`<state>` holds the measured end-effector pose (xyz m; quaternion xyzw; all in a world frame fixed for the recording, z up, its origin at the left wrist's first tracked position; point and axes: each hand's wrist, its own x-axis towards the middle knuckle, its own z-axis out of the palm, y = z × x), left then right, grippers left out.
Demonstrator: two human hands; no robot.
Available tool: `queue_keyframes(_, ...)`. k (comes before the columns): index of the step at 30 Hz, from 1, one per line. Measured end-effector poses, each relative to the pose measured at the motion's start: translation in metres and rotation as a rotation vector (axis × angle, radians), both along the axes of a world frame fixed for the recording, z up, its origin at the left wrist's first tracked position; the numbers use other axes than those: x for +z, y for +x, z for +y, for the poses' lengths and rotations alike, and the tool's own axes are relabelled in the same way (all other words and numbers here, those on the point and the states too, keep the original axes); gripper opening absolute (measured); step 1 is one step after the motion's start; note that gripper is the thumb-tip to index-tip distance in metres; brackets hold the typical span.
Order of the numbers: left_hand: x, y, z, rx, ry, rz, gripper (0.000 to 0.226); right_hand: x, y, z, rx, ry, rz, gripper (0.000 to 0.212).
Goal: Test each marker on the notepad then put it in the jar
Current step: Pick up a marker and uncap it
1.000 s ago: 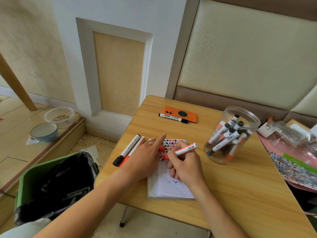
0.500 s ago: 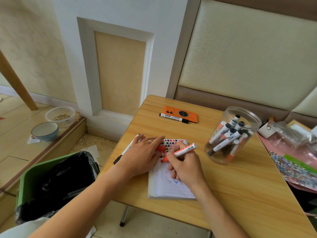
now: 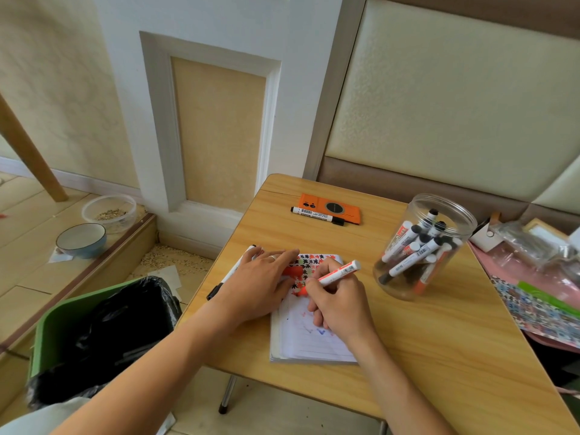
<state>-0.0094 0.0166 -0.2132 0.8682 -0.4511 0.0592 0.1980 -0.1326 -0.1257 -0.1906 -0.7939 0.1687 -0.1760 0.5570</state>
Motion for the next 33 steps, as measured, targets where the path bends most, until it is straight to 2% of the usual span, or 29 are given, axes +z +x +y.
queue_keyframes(5, 0.001, -0.001, -0.001, 0.002, -0.006, -0.008, 0.05, 0.0, 0.0, 0.001, 0.01, 0.011, -0.028, 0.024)
queue_keyframes(13, 0.001, -0.003, -0.002, 0.004, -0.048, -0.038, 0.044, -0.002, 0.0, 0.0, 0.066, 0.018, -0.008, 0.016)
queue_keyframes(21, 0.004, -0.003, -0.002, 0.044, -0.093, -0.105, 0.024, 0.0, 0.0, 0.0, 0.08, -0.021, -0.002, 0.016)
queue_keyframes(23, 0.006, -0.004, -0.003, 0.074, -0.119, -0.126, 0.022, 0.0, 0.0, -0.001, 0.055, 0.032, -0.027, 0.016)
queue_keyframes(29, 0.013, -0.008, -0.003, 0.11, -0.163, -0.105, 0.026, 0.003, 0.001, -0.01, -0.063, 0.36, -0.171, 0.01)
queue_keyframes(33, 0.014, -0.01, -0.002, 0.105, -0.19, -0.106, 0.025, 0.004, 0.001, -0.011, -0.075, 0.413, -0.198, 0.009)
